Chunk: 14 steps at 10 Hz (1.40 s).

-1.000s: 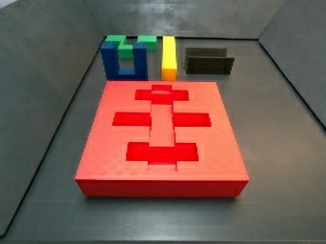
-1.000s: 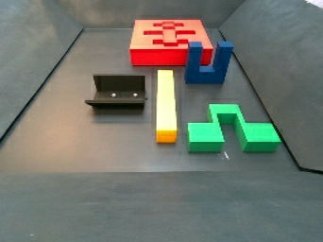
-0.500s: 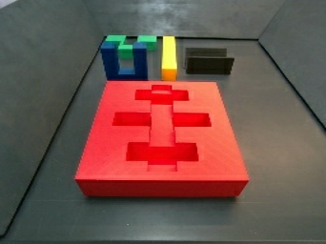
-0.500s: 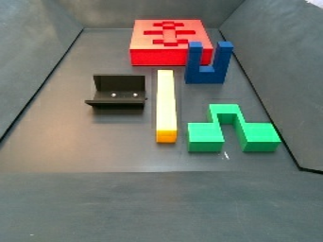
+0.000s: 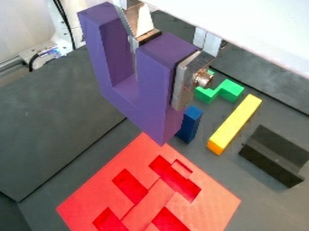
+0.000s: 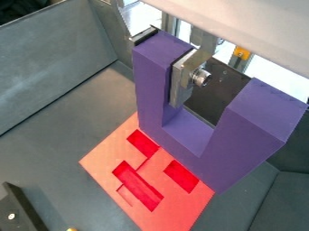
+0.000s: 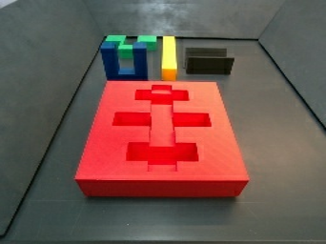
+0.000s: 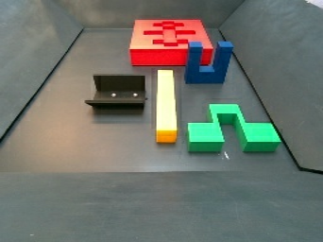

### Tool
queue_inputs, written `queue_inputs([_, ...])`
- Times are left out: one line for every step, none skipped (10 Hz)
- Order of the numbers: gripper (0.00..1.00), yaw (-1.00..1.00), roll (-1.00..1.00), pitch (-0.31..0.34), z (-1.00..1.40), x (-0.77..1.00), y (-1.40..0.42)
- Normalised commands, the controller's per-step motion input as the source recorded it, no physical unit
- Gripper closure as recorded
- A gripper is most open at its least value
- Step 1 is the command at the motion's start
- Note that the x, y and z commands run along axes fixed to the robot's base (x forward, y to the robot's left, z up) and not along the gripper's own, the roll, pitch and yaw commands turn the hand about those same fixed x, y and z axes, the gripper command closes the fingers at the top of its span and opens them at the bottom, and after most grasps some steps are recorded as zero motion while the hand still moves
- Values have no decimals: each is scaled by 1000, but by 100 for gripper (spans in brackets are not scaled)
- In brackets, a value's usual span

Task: Pick up the purple object. Move up. Move to above the board. Insert the purple object.
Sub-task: Insert the purple object.

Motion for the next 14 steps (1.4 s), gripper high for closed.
queue_inputs([100,-131,-4,-19,-329,243,-423])
queue_inputs([100,-220,0,-114,-529,409,-697])
queue_inputs([100,-177,0,-170,-700,414,-709])
queue_inputs([100,-140,0,-170,-777,503,-643])
queue_inputs([100,-103,0,-157,-811,586,-603])
queue_inputs([100,-49,0,-144,-963,609,-606])
queue_inputs([100,0,0,-120,-1000,400,-554])
queue_inputs([100,51,26,-130,-966,143,-569])
queue_inputs([100,129,146,-241,-686,0,-434])
queue_inputs([100,231,194,-283,-531,0,-257])
queue_inputs([100,297,283,-260,-434,129,-189])
queue_inputs([100,329,327,-247,-363,89,-157])
queue_inputs([100,354,283,-246,-420,94,-57])
queue_inputs([100,414,267,-246,-423,0,-29])
